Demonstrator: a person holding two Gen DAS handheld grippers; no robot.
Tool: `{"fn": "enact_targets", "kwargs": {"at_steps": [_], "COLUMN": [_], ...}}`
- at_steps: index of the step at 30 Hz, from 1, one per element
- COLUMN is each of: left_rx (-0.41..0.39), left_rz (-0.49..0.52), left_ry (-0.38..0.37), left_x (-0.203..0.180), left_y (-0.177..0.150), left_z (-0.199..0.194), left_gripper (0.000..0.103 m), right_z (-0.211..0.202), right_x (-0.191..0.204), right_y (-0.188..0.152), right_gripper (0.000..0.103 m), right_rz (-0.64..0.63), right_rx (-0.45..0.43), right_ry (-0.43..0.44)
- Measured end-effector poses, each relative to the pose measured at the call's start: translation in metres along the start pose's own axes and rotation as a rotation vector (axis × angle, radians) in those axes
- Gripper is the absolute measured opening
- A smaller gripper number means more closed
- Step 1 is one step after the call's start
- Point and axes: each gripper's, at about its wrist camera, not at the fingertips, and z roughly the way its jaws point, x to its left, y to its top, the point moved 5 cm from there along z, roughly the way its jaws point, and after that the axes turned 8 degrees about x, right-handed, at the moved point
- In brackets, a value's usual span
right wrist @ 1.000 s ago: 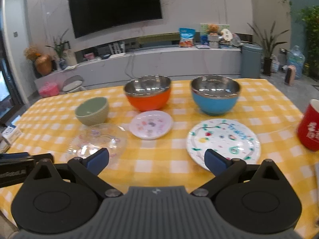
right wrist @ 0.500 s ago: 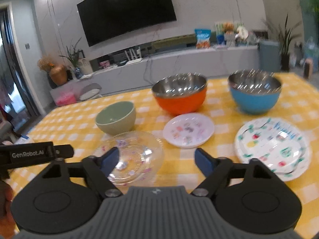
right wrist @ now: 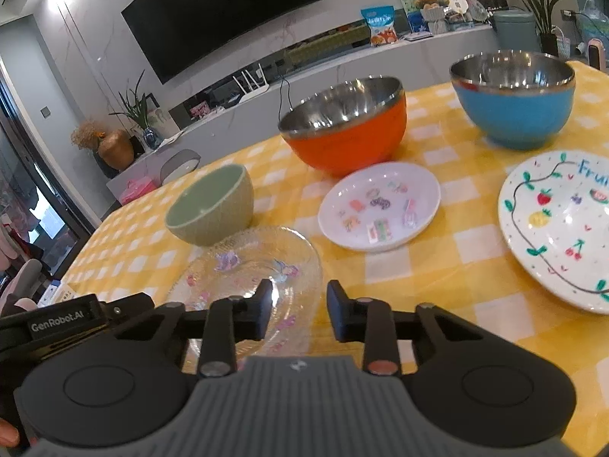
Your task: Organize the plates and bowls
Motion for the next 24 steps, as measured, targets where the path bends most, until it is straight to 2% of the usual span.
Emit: {"fn": "enact_targets", "kwargs": {"at_steps": [4, 9, 10, 12, 14, 18, 24], "left_rx": [-0.006, 0.030, 0.034, 0.042, 0.057, 0.056, 0.055], "left_rz": [-0.002, -0.012, -0.012, -0.014, -0.011, 0.012, 0.025], "left_ry": [-0.033, -0.049, -0.054, -0.067, -0.091, -0.075, -0.055], "left_x": [0.001, 0.003, 0.004, 0.004, 0.002, -0.002, -0.001], "left_y": [-0.002, -0.004, -0.003, -0.003, -0.003, -0.004, -0.003], "left_z": [0.005, 0.015, 0.015, 0.015, 0.016, 0.015, 0.005], "left_gripper": [0.043, 0.035, 0.031, 0.025, 0.013, 0.011, 0.008], "right_z": [0.005, 0.008, 0.008, 0.010, 0.011, 0.011, 0.010], "right_x": [-0.008, -0.007, -0.007, -0.006, -0.007, -0.011, -0.013], "right_y": [0.001, 0.001, 0.001, 0.001, 0.000, 0.001, 0.000], "right_gripper": [0.028, 0.028, 0.027, 0.019, 0.015, 0.009, 0.008], "right_rz": [0.020, 0.003, -0.003, -0.008, 0.001, 0.021, 0.054], "right_rx": [-0.004, -0.013, -0.014, -0.010, -0.010, -0.008, 0.009], "right_ry": [0.000, 0.014, 0.017, 0.024, 0.027, 0.027, 0.054]}}
